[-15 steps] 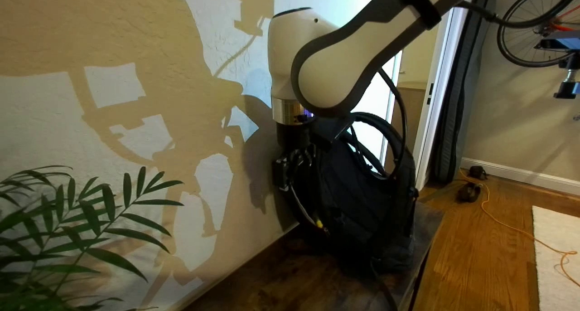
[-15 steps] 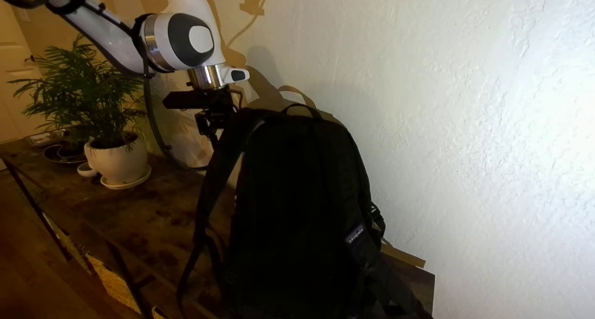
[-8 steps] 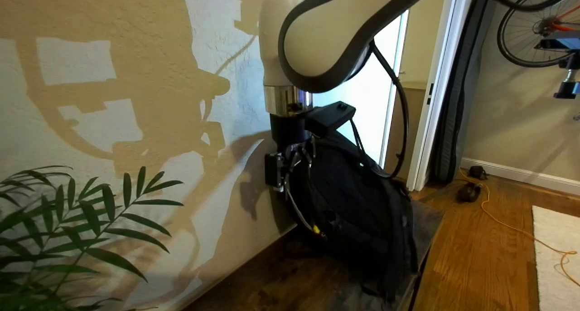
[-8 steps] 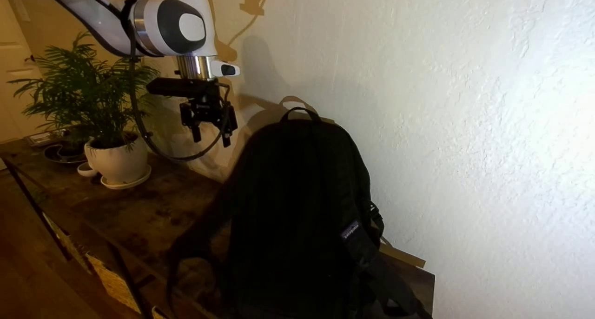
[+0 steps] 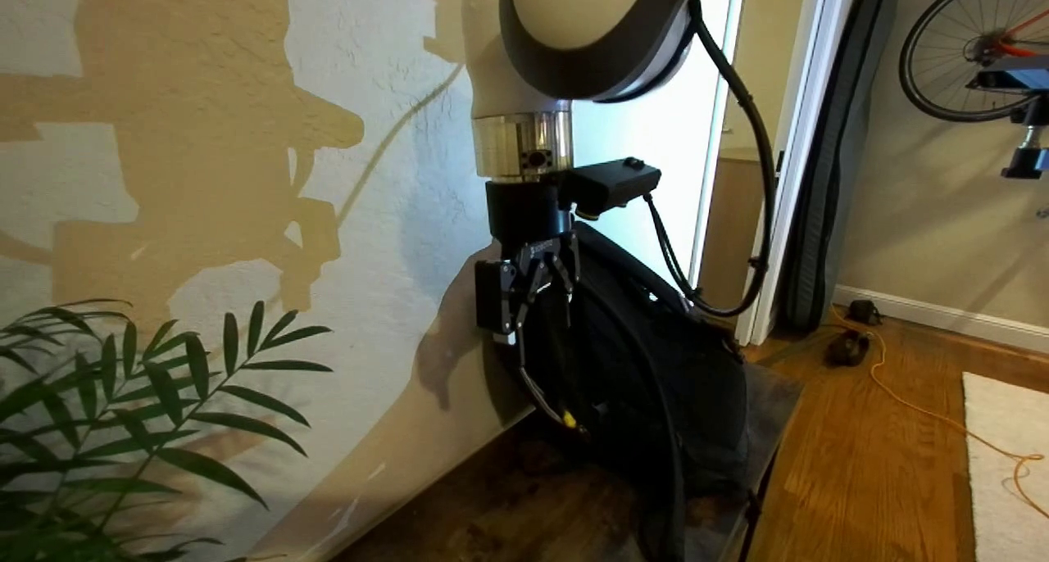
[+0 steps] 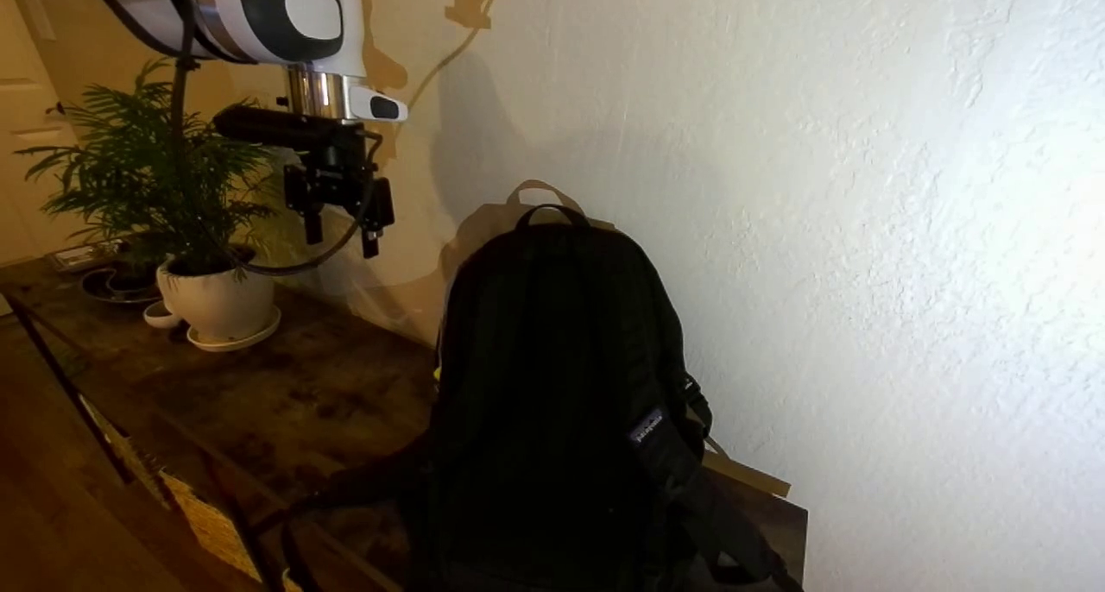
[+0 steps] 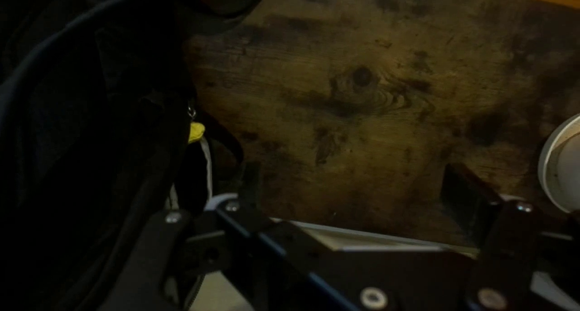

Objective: Put the yellow thing in the bag

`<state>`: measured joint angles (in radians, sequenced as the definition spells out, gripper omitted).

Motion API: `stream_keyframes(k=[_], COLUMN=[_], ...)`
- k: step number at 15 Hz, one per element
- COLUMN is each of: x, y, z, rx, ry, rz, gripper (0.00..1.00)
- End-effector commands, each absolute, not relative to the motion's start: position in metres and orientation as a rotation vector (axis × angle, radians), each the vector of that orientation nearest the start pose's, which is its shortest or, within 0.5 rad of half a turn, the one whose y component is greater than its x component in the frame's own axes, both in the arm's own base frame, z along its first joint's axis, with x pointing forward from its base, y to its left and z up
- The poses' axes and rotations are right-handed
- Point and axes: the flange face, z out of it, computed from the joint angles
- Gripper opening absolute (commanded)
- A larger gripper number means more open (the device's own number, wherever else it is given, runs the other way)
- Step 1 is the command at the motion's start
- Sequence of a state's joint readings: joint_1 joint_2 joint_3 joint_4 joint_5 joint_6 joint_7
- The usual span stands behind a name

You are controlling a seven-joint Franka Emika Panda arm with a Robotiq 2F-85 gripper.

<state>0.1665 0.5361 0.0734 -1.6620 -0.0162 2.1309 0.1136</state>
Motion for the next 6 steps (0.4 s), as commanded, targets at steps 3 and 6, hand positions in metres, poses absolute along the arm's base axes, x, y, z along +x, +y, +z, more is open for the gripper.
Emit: stream_keyframes(k=[3, 6], x=[0.612, 0.628], y=[0.155, 0.159], z=[0.297, 0.287], rx=[-3.081, -3.092], ry=[-0.150, -0.180], rz=[0.192, 0.181], gripper=[1.00, 1.00])
